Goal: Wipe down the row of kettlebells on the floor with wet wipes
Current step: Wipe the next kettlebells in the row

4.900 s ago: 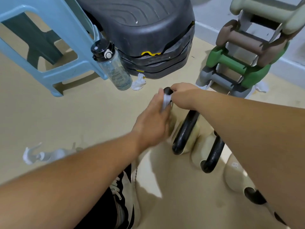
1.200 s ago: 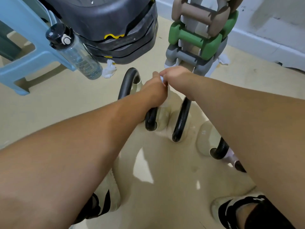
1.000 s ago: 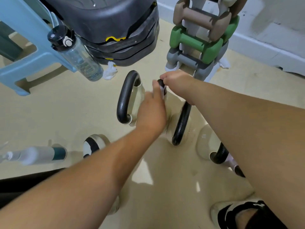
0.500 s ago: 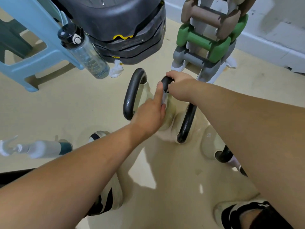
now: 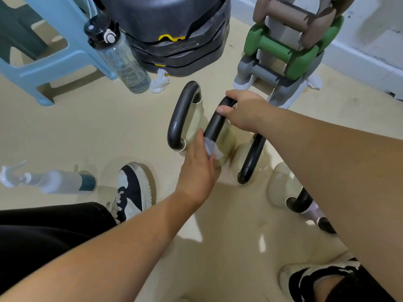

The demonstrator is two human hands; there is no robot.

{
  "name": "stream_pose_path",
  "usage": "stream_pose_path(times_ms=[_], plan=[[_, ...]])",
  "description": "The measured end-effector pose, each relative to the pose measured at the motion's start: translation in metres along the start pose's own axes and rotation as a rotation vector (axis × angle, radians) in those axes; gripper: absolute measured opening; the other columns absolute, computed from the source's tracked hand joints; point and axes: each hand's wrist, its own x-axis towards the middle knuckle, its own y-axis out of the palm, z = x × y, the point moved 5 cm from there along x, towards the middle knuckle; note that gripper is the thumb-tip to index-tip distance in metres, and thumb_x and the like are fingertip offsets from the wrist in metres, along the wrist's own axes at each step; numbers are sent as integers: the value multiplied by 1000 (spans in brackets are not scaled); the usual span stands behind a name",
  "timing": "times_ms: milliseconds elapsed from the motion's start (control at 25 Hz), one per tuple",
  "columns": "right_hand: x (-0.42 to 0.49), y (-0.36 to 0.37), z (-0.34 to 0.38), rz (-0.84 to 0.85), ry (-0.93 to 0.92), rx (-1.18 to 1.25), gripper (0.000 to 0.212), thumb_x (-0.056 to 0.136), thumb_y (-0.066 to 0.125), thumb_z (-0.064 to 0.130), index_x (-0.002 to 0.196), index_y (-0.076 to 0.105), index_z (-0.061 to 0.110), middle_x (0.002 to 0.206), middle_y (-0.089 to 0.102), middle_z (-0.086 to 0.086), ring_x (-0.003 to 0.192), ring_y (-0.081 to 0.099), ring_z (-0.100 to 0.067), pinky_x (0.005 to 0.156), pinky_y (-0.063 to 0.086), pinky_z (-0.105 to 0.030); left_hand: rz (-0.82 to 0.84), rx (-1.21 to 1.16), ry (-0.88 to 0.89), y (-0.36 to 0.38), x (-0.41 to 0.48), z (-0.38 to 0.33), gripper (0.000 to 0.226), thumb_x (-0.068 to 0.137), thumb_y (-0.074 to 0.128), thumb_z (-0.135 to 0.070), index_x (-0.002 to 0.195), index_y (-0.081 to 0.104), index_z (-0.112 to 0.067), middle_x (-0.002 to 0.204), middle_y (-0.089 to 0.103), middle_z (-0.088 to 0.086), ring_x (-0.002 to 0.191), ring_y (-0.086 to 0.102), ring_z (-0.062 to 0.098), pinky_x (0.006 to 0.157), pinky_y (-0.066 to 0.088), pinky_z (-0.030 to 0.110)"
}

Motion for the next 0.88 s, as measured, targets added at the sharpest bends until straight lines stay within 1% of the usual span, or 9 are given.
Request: stream_pose_path(times_ms=[160, 240, 360, 440, 520, 600, 680, 760, 880], plan=[[8, 2, -4, -22, -8, 45, 47, 94, 56, 46, 130, 55, 17, 128, 59, -10, 116, 54, -30, 98, 45, -37, 136, 314, 39, -8, 66, -40, 42, 105, 44, -24, 142, 35, -7, 118, 61, 16, 97, 64, 35, 72, 46, 39], [9, 3, -4, -43, 13, 95, 45, 96, 54, 43, 134, 53, 18, 136, 55, -9, 123, 51, -29, 101, 42, -36, 227, 353, 24, -9, 97, -56, 31, 104, 42, -21, 131, 43, -5, 110, 62, 14, 86, 62, 32, 69, 43, 36], [7, 3, -1, -75, 27, 138, 42, 99, 51, 36, 136, 53, 18, 138, 53, -10, 124, 51, -30, 101, 42, -36, 154, 109, -21, -9, 98, -52, 36, 100, 41, -36, 125, 48, -11, 92, 67, 4, 78, 64, 26, 73, 55, 40], [7, 4, 1, -60, 22, 129, 41, 98, 52, 35, 133, 55, 15, 134, 56, -11, 120, 52, -30, 101, 44, -37, 77, 3, -11, -11, 69, -37, 36, 101, 45, -40, 132, 45, -20, 96, 70, 3, 85, 67, 25, 77, 57, 43], [10, 6, 3, -54, 17, 100, 39, 98, 52, 35, 129, 57, 12, 127, 59, -13, 116, 54, -31, 96, 45, -36, 50, -83, -10, -7, 35, -16, 51, 103, 50, -35, 150, 34, -26, 130, 64, -1, 113, 62, 16, 96, 50, 33], [12, 9, 6, -47, 20, 73, 33, 98, 50, 36, 118, 59, 11, 116, 60, -13, 110, 55, -33, 87, 45, -34, 22, -162, -43, -2, 6, -4, 63, 104, 51, -31, 159, 20, -31, 149, 47, -9, 125, 48, 2, 100, 36, 20], [13, 9, 6, -37, 24, 49, 28, 99, 49, 37, 108, 57, 12, 108, 60, -13, 104, 55, -34, 80, 43, -32, -28, -184, -78, 3, -6, -3, 65, 104, 52, -28, 160, 18, -33, 147, 47, -10, 122, 49, 3, 96, 34, 18], [12, 9, 4, -32, 35, 67, 32, 100, 49, 36, 119, 57, 12, 118, 59, -14, 110, 55, -34, 87, 45, -34, -34, -146, -97, -1, 1, -9, 61, 103, 54, -25, 157, 25, -28, 130, 51, -14, 109, 53, 4, 91, 36, 20], [13, 8, 4, -43, 37, 88, 35, 100, 49, 35, 125, 57, 12, 122, 59, -14, 113, 54, -34, 90, 44, -35, 67, -62, -143, -10, 40, -25, 32, 97, 57, -21, 128, 48, -17, 103, 63, -5, 90, 64, 20, 72, 45, 27]])
